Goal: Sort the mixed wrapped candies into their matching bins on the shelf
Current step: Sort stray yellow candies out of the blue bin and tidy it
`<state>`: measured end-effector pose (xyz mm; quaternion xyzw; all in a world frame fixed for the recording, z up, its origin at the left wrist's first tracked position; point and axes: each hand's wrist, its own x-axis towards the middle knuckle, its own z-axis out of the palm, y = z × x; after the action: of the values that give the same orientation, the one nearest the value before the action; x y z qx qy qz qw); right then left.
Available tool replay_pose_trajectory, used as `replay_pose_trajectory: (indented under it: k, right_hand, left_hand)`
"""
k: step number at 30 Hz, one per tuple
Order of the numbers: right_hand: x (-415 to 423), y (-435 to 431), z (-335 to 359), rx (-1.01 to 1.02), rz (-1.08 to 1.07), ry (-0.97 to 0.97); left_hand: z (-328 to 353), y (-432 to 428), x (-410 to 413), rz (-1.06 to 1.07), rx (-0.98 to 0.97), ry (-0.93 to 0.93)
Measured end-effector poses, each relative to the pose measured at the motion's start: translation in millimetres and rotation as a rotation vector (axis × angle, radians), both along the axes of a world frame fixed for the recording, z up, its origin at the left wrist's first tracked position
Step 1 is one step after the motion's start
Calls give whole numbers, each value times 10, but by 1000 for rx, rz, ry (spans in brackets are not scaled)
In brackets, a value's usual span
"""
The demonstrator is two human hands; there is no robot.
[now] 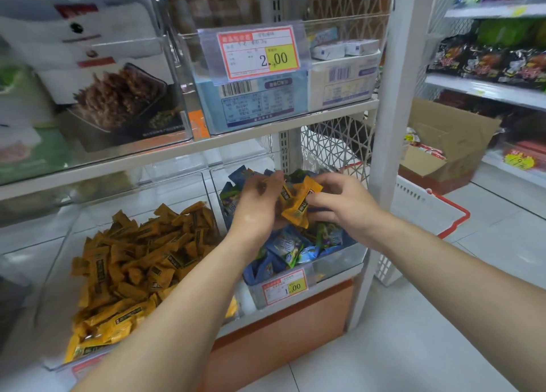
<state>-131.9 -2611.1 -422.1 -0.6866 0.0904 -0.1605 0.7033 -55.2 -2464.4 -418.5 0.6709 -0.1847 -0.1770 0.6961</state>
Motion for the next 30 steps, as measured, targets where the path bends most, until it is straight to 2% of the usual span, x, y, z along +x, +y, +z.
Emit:
replay_pose_trajectory:
  k: [3, 7, 13, 16, 18, 21, 24, 27, 28, 30]
  right_hand:
    - [46, 88, 9, 24, 11, -8]
    - [92, 211, 8, -6, -11, -21]
    - [171, 322, 1, 51, -100, -70]
    - [185, 293, 14, 48, -108, -57]
    - [191, 205, 39, 36, -45, -43]
    - [211, 8, 30, -100, -136, 13]
    - [254, -129, -155, -327, -271, 172]
    - [328, -176, -394, -806, -159, 395]
    - [349, -171, -444, -903, -120, 448]
    - [396, -167, -501, -929, -113, 483]
  left_hand:
    - [22, 58, 33, 52, -8, -66]
    - [-17, 104, 67, 45, 132, -262]
    - [12, 171, 92, -107, 134, -164]
    - [43, 212, 120, -147, 162, -266]
    - [77, 260, 182, -73, 207, -372]
    - [109, 400, 326, 82, 371, -556]
    - [92, 546, 400, 74, 538, -730]
    - [40, 607, 436, 42, 633, -809]
    - [21, 616, 444, 37, 651, -824]
    - [-14, 629, 452, 23, 675, -834]
